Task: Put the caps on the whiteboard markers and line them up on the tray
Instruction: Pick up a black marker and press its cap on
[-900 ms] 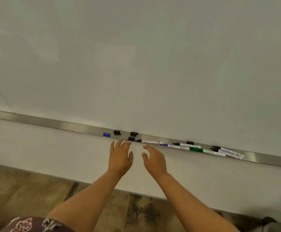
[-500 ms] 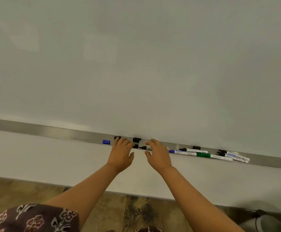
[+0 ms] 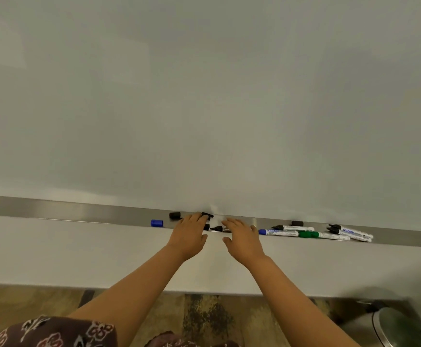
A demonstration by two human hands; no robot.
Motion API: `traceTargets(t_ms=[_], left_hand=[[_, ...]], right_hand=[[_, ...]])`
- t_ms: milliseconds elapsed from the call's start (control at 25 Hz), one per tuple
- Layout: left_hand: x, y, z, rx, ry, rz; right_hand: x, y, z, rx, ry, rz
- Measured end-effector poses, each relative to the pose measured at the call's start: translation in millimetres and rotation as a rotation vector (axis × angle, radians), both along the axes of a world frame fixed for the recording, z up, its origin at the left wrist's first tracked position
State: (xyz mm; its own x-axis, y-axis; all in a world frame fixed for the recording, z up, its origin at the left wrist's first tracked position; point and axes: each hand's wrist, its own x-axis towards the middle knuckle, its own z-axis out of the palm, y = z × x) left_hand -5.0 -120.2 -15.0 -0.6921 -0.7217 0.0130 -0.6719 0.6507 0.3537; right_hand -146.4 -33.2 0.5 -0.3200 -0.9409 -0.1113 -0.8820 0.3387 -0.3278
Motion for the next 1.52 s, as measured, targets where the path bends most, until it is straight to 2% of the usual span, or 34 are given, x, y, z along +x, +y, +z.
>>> traceTargets(t_ms=[280, 440, 600, 680, 760, 880, 1000, 1160, 1360, 1520], left_hand=[[-12, -8, 1, -0.049, -0.135, 0.013], [-21, -13, 7, 0.023, -0.133, 0.069], [-25, -16, 20, 0.181, -0.082, 0.183], [-23, -14, 27, 0.238, 0.026, 0.267], [-20, -10, 36, 0.406, 0.309, 0.446], [-12, -2, 51, 0.919, 0.816, 0.614], [-6, 3, 61, 1.289, 1.051, 0.692], [-6, 2, 70, 1.401, 1.139, 0.785], [-5, 0, 77, 1.320, 1.140, 0.817], [-8, 5, 80, 1.234, 1.050, 0.750]], right_hand=[[-25, -21, 6, 0.054, 0.072, 0.105], [-34, -26, 10, 0.056, -0.013, 0.214], [-32, -20, 13, -0.114, -0.175, 0.238], [-29, -16, 18, -0.252, -0.281, 0.216], [-25, -11, 24, -0.403, -0.385, 0.188], [-15, -2, 31, -0.549, -0.518, 0.119], [-7, 4, 34, -0.497, -0.511, 0.094], [-3, 5, 37, -0.326, -0.400, 0.154], [-5, 2, 40, -0.276, -0.306, 0.130], [-3, -1, 43, -0.239, -0.255, 0.132]])
